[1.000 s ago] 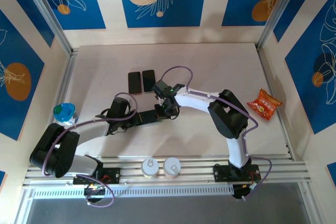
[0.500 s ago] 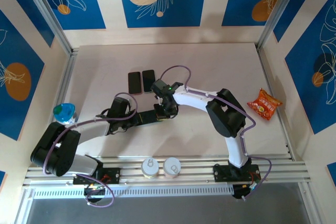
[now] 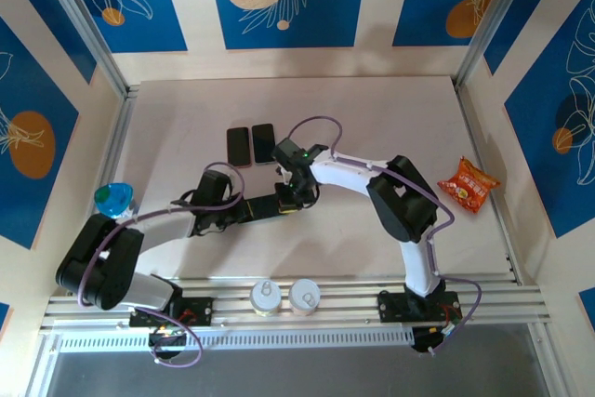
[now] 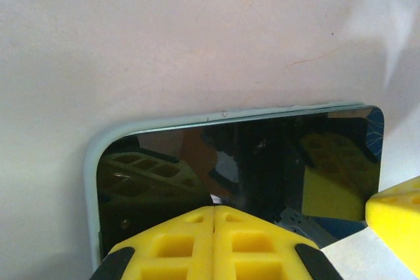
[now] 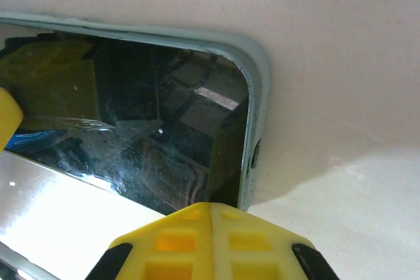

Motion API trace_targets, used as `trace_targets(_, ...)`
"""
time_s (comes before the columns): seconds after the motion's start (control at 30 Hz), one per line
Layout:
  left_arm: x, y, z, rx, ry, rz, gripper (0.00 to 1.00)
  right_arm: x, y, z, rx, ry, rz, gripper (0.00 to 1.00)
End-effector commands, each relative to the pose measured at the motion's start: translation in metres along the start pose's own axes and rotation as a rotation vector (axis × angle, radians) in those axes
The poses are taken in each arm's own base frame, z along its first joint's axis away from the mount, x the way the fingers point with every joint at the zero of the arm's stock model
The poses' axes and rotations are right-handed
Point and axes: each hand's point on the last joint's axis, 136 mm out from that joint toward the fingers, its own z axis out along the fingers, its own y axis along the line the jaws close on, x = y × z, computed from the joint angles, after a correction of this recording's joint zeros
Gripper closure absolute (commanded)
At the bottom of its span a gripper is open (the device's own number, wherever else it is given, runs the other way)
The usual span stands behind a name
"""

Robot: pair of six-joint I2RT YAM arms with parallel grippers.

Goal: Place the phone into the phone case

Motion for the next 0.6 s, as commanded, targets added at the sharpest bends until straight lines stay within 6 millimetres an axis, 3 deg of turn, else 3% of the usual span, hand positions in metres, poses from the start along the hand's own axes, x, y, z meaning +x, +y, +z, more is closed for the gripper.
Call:
trace_targets(0.0, 0.008, 0.029, 0.008, -0.142, 0.024, 0.011, 1.0, 0.026, -0.026, 0.045, 0.039, 0.074, -0.008, 1.0)
trace_targets(0.13, 0.004, 0.027, 0.004, -0.143, 0.013, 0.022, 1.0, 0.005, -0.01, -0.001, -0.01, -0.038, -0.037, 1.0)
trace_targets(0.27, 0.004, 0.028, 0.002, -0.147, 0.008, 0.023, 1.0, -0.005, -0.002, -0.026, -0.032, -0.101, -0.055, 1.0)
trace_targets(0.57, 0.006, 0.03, 0.0, -0.149, 0.004, 0.016, 1.0, -0.007, -0.001, -0.03, -0.039, -0.104, -0.063, 1.0)
